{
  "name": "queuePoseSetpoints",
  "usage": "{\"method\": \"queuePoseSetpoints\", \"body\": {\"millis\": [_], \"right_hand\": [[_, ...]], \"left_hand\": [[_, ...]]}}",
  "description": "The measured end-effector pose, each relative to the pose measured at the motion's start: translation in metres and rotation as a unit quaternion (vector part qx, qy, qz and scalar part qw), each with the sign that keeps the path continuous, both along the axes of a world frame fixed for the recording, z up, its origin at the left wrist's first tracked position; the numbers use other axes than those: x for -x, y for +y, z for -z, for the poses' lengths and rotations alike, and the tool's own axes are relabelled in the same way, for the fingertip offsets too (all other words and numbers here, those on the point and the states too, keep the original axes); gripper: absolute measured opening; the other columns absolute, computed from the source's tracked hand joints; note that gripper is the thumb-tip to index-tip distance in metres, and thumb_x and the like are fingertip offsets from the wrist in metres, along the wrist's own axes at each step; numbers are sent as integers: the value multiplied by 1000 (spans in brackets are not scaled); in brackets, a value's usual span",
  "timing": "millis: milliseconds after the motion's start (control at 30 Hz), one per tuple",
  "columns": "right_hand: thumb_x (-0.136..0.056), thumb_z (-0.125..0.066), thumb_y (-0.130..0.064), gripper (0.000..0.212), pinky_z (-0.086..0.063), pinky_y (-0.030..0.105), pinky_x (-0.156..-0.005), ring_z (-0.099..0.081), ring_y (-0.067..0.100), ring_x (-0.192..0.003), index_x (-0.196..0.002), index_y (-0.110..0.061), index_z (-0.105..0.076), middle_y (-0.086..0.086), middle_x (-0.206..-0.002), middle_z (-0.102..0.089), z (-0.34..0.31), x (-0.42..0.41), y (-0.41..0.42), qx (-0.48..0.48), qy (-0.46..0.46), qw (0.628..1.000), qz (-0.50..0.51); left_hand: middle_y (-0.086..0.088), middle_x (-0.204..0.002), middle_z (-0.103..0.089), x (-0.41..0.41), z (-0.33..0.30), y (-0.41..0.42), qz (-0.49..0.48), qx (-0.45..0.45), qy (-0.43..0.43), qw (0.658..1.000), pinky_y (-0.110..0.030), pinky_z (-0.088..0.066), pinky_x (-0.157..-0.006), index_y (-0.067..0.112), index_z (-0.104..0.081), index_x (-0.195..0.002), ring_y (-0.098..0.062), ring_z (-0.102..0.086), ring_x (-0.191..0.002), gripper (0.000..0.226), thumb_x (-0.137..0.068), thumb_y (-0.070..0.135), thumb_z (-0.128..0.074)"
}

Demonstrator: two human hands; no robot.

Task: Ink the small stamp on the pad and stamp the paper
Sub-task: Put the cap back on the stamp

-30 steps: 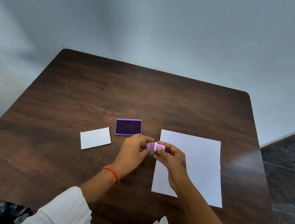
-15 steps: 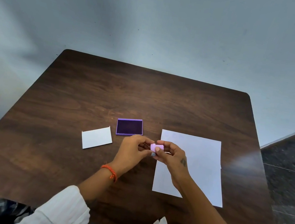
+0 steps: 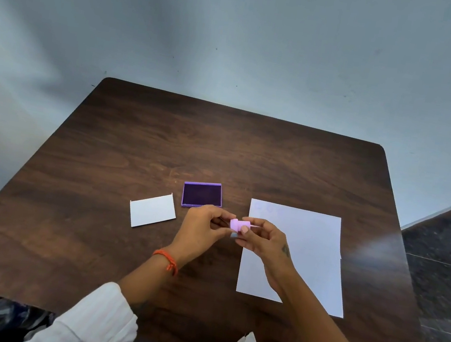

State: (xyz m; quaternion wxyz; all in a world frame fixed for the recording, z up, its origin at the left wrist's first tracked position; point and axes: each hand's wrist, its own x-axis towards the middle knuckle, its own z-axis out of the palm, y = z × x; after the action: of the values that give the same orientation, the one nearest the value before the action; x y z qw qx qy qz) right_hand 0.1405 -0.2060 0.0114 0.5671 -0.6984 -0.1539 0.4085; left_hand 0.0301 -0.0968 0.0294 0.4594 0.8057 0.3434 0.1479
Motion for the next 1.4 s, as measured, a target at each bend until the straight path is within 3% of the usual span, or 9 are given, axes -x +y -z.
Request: {"method": "queuePoseSetpoints", "body": {"millis": [167,367,467,633,800,1033,1167,1267,1400], "right_hand": [[-79,-67,-26,32,-58,21,-67,-72,16,-71,-102,-4,-64,6,-87,-72,0,0,-2,6,16,1000,-8],[-77,-70,-22,35,-57,29,-78,-68,24,-92,-109,-13,-60,6,-104,-67,-1,2,-3,-6,9,1000,-12],[-78,-69,-23,33,-57,35,-85,-69,25,-90,-106,-8,-64,11,-104,-69,-1,1,-5,5,-12,1000,-12],[-79,-66,-27,32,-58,21,-70,-71,17,-75,-103,-6,-64,8,-94,-70,-2,1,-5,9,8,1000,-22],[-77,-70,-23,30,-58,28,-77,-69,23,-89,-104,-14,-62,6,-102,-69,1,2,-4,-1,3,1000,-7],[-80,-66,-25,26,-58,21,-69,-72,16,-74,-100,-9,-65,9,-94,-71,1,1,-4,0,26,1000,-16],[-77,-70,-22,31,-58,31,-79,-69,25,-89,-105,-12,-62,9,-104,-68,2,1,-4,0,22,1000,-9],[-78,-69,-24,31,-57,35,-84,-68,25,-91,-105,-9,-64,12,-105,-69,3,0,-5,7,4,1000,-12],[-80,-66,-25,29,-58,23,-72,-71,17,-76,-103,-7,-65,10,-97,-71,1,-2,-4,4,26,1000,-9]], "left_hand": [[-6,-100,-70,2,-2,-2,19,-6,0,1000,-9,-45,-74,15,-67,-101,-8,-60,-84,29,-73,17,-74],[-6,-100,-70,2,-4,0,24,-4,1,1000,-12,-48,-75,15,-67,-102,-10,-62,-86,31,-72,15,-74],[-6,-100,-69,2,-4,-2,29,-8,9,1000,-10,-46,-73,14,-67,-103,-9,-60,-85,30,-73,17,-73],[-5,-100,-69,1,-4,-1,38,-13,12,999,-6,-43,-68,16,-67,-102,-5,-58,-82,28,-75,18,-71],[-4,-100,-69,2,-3,1,30,-21,18,999,-2,-43,-65,16,-67,-102,-2,-56,-78,29,-74,16,-73],[-4,-99,-69,2,-2,2,42,-25,17,999,-1,-44,-66,16,-67,-102,-2,-57,-79,28,-74,16,-72],[-4,-100,-68,1,0,2,38,-19,20,999,-7,-43,-68,16,-67,-102,-5,-58,-82,28,-74,17,-72],[-3,-99,-68,0,1,1,42,-20,19,999,-3,-43,-64,17,-67,-101,-2,-56,-78,28,-74,19,-73],[-2,-95,-69,-2,-1,1,45,-25,8,999,5,-38,-70,17,-68,-99,1,-56,-76,26,-73,19,-73]]}}
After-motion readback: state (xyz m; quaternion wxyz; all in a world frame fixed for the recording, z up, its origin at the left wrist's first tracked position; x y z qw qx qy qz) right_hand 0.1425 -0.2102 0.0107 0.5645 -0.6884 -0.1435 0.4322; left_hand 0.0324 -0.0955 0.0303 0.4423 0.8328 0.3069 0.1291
